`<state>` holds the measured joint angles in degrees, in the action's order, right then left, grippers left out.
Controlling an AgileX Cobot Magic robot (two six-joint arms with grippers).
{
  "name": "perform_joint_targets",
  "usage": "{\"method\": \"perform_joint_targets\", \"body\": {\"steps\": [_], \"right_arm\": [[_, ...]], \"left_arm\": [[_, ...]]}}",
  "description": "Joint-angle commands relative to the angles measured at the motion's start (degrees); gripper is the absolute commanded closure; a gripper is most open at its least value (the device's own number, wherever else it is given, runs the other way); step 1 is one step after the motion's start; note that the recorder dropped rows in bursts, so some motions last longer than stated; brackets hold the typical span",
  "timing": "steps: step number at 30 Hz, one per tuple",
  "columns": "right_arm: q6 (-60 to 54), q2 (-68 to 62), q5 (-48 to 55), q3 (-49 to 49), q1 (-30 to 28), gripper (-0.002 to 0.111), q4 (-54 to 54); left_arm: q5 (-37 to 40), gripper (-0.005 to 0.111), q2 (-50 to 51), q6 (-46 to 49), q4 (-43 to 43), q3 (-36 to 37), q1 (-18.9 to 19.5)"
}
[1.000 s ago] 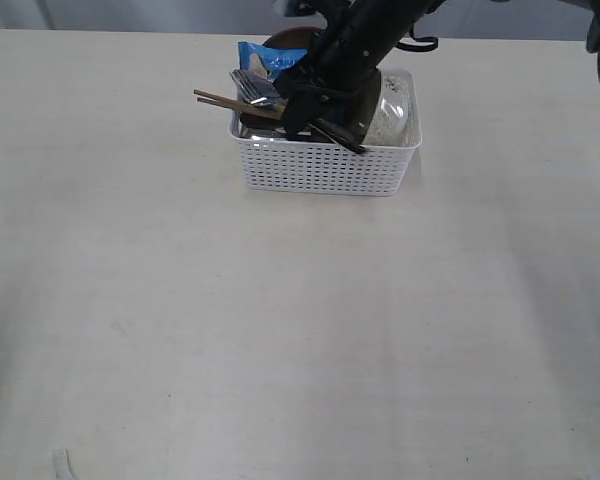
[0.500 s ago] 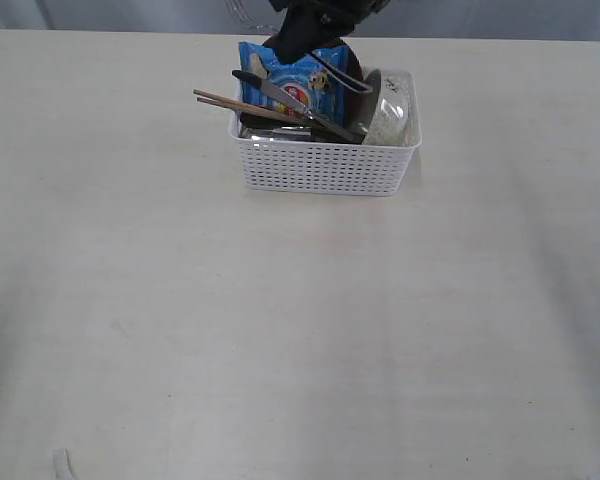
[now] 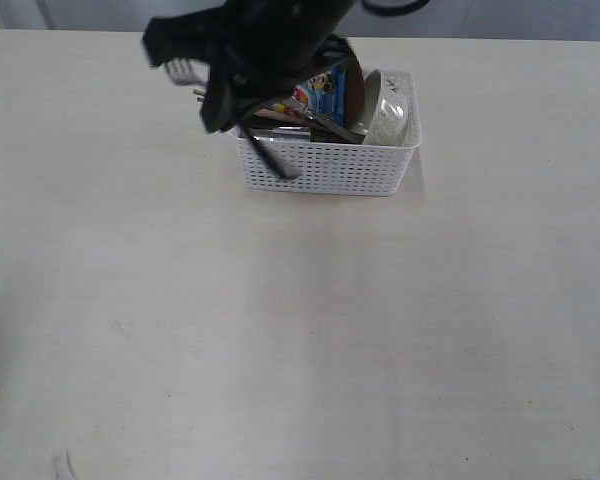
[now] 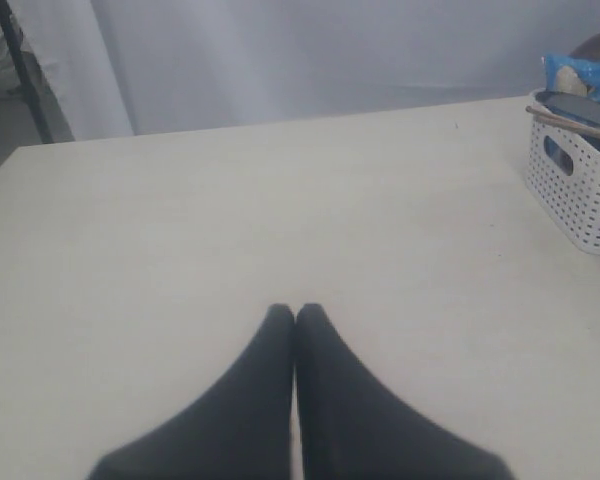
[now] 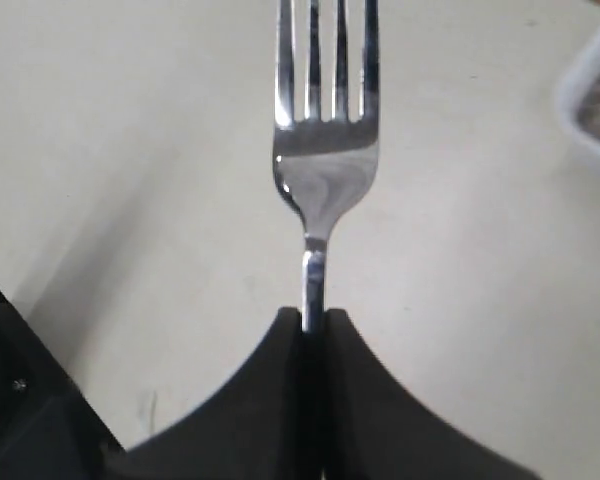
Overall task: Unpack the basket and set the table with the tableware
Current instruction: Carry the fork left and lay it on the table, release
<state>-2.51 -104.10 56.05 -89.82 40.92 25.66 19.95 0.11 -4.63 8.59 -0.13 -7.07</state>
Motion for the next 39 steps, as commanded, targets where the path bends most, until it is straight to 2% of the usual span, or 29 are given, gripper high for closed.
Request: {"method": "perform_joint_targets", "body": {"steps": [1, 3, 6, 8, 11, 13, 15, 21, 30, 35, 39], "right_arm": [[4.46, 1.51, -15.7, 8.88, 10.17, 0.106, -0.09], [5.96, -0.63, -16.93, 9.49, 12.72, 0.106, -0.09], [20.49, -5.03, -22.16, 9.49, 15.4, 0.106, -3.22], [36.1, -8.22, -28.37, 9.49, 17.7, 0.106, -12.35], [54.97, -11.48, -30.12, 8.92, 20.03, 0.106, -25.66], [69.52, -14.43, -26.27, 7.88, 21.56, 0.106, -39.24], [75.61, -15.76, -22.13, 7.06, 22.14, 0.106, -45.42], [82.45, -16.66, -21.41, 6.62, 22.44, 0.106, -50.85], [83.59, -16.79, -27.92, 6.62, 22.05, 0.106, -52.49], [85.65, -17.6, -24.08, 6.62, 23.3, 0.106, -52.49], [85.87, -19.06, -25.34, 6.62, 24.76, 0.106, -52.49]], "left_arm": [[-0.03, 0.107, -0.11, -0.13, -0.1, 0.13, -0.29], [-0.03, 0.107, -0.11, -0.13, -0.1, 0.13, -0.29], [-0.03, 0.107, -0.11, -0.13, -0.1, 0.13, -0.29], [-0.03, 0.107, -0.11, -0.13, -0.1, 0.13, -0.29], [-0.03, 0.107, -0.11, -0.13, -0.1, 0.13, -0.29], [-0.03, 0.107, -0.11, -0.13, -0.1, 0.13, -0.29], [-0.03, 0.107, -0.11, -0.13, -0.1, 0.13, -0.29], [-0.03, 0.107, -0.11, -0.13, -0.1, 0.13, -0.29], [-0.03, 0.107, -0.11, -0.13, -0.1, 0.13, -0.29], [-0.03, 0.107, -0.11, -0.13, -0.1, 0.13, -0.29], [-0.03, 0.107, -0.11, -0.13, -0.1, 0.13, -0.29]]}}
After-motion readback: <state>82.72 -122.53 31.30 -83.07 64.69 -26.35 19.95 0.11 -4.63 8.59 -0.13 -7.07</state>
